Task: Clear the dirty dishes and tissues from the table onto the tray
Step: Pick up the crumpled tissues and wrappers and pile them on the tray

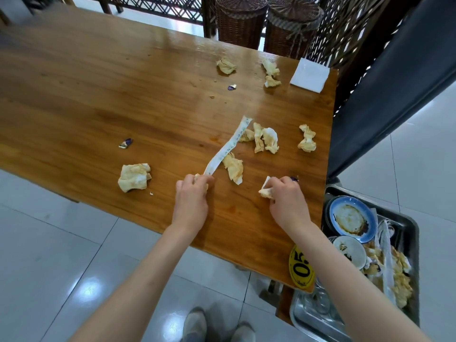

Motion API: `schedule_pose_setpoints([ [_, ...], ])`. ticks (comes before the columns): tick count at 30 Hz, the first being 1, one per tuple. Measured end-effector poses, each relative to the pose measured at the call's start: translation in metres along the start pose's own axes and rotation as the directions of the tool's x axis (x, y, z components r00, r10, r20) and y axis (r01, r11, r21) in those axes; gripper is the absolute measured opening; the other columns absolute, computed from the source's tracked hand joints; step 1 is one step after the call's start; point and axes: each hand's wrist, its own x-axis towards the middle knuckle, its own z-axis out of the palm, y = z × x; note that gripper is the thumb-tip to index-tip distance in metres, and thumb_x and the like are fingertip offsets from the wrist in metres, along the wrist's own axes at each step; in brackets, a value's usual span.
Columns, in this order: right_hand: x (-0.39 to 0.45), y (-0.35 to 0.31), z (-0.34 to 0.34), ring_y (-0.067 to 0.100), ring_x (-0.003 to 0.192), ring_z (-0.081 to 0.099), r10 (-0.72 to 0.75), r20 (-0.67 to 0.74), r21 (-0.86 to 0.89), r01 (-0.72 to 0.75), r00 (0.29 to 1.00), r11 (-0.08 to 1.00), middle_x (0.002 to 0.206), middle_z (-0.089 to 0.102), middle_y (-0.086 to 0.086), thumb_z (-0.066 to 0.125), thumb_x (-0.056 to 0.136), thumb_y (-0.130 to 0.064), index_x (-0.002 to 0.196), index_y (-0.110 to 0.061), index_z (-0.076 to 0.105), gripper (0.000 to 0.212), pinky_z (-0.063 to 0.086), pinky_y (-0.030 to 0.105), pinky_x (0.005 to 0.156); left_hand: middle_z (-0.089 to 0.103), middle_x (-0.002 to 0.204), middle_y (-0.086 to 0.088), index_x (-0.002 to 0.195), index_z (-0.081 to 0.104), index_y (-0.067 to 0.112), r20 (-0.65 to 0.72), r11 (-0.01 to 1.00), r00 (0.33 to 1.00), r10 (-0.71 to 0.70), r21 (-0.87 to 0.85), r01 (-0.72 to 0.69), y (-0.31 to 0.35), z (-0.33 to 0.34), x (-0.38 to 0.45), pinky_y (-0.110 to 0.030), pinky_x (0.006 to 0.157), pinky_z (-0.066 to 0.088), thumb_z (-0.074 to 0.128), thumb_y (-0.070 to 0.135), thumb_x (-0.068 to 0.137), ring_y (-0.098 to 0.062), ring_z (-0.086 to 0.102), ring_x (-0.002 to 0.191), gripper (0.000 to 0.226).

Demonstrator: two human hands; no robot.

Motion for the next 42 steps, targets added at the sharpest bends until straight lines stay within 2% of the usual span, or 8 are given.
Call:
schedule_pose_setpoints([
  [5, 0.005, -0.011, -0.002, 0.017, 0.089, 0.051, -0.021, -0.082, 0.026, 0.023, 0.996, 0.999, 0.096, 0.058, 0.005, 0.065, 0.079, 0.0, 0.1, -0.013, 0.06, 0.025, 0.038, 0.018, 0.071, 0.054, 0.116, -0.006, 0.128, 0.053, 0.023, -0.077, 1.0, 0.997, 0.0, -0.009, -0.001, -0.011, -0.023, 0.011, -0.03, 0.087, 0.043, 0.05, 0.001, 0.093, -0.019, 0.042, 0.104, 0.042],
  [11, 0.013, -0.052, 0.011, 0.009, 0.09, 0.045, -0.003, -0.138, 0.083, 0.014, 0.99, 0.996, 0.107, 0.055, 0.003, 0.065, 0.081, -0.002, 0.12, -0.018, 0.051, 0.044, 0.038, 0.016, 0.069, 0.057, 0.114, -0.007, 0.135, 0.043, 0.021, -0.142, 1.0, 0.99, 0.024, -0.009, -0.025, -0.054, -0.058, 0.032, -0.028, 0.08, 0.043, 0.056, 0.005, 0.091, -0.017, 0.045, 0.098, 0.048],
  [16, 0.018, -0.09, 0.027, 0.011, 0.095, 0.042, 0.04, -0.121, 0.091, -0.029, 0.992, 0.995, 0.115, 0.051, 0.008, 0.06, 0.083, 0.002, 0.127, -0.014, 0.051, 0.047, 0.038, 0.017, 0.073, 0.056, 0.121, -0.006, 0.129, 0.05, 0.015, -0.037, 0.996, 0.999, -0.008, 0.09, 0.012, -0.102, -0.07, 0.046, -0.035, 0.094, 0.042, 0.052, 0.019, 0.094, -0.022, 0.046, 0.111, 0.035],
  [19, 0.02, -0.108, 0.035, 0.021, 0.104, 0.048, 0.071, -0.15, 0.106, -0.056, 0.986, 0.993, 0.116, 0.05, 0.011, 0.062, 0.081, 0.004, 0.122, -0.011, 0.055, 0.044, 0.039, 0.019, 0.078, 0.053, 0.12, -0.005, 0.122, 0.055, 0.018, -0.002, 0.979, 1.0, -0.015, 0.203, 0.015, -0.119, -0.069, 0.05, -0.032, 0.087, 0.043, 0.051, 0.028, 0.094, -0.021, 0.044, 0.107, 0.029],
  [22, 0.02, -0.12, 0.041, 0.022, 0.102, 0.049, 0.117, -0.189, 0.095, -0.101, 0.975, 0.99, 0.111, 0.051, 0.012, 0.062, 0.08, 0.006, 0.12, -0.009, 0.057, 0.043, 0.041, 0.021, 0.076, 0.053, 0.113, -0.006, 0.118, 0.054, 0.018, 0.026, 0.991, 0.999, 0.033, 0.126, -0.036, -0.127, -0.069, 0.054, -0.023, 0.078, 0.04, 0.052, 0.021, 0.095, -0.014, 0.039, 0.094, 0.024],
  [31, 0.028, -0.144, 0.041, 0.023, 0.097, 0.05, 0.232, -0.275, 0.057, -0.225, 0.933, 0.973, 0.106, 0.052, 0.014, 0.062, 0.081, 0.005, 0.118, -0.004, 0.059, 0.039, 0.036, 0.02, 0.071, 0.048, 0.112, -0.012, 0.118, 0.052, 0.015, -0.006, 0.999, 1.0, 0.026, 0.026, -0.026, -0.154, -0.102, 0.141, -0.032, 0.083, 0.041, 0.055, 0.018, 0.093, -0.024, 0.044, 0.103, 0.026],
  [35, 0.026, -0.152, 0.047, 0.023, 0.101, 0.051, 0.305, -0.278, 0.024, -0.311, 0.911, 0.95, 0.11, 0.053, 0.014, 0.063, 0.082, 0.002, 0.121, -0.005, 0.057, 0.04, 0.037, 0.017, 0.073, 0.047, 0.118, -0.013, 0.123, 0.047, 0.014, 0.127, 0.986, 0.992, -0.02, 0.169, -0.002, -0.157, -0.099, 0.154, -0.033, 0.091, 0.04, 0.065, 0.031, 0.087, -0.027, 0.043, 0.108, 0.043],
  [42, 0.028, -0.168, 0.053, 0.025, 0.109, 0.048, 0.363, -0.294, 0.007, -0.377, 0.884, 0.926, 0.116, 0.05, 0.015, 0.061, 0.083, 0.0, 0.121, -0.007, 0.056, 0.039, 0.038, 0.019, 0.078, 0.054, 0.114, -0.011, 0.119, 0.046, 0.015, 0.127, 0.958, 0.99, 0.063, 0.272, -0.096, -0.157, -0.092, 0.155, -0.029, 0.081, 0.036, 0.054, 0.031, 0.094, -0.025, 0.048, 0.102, 0.031],
])
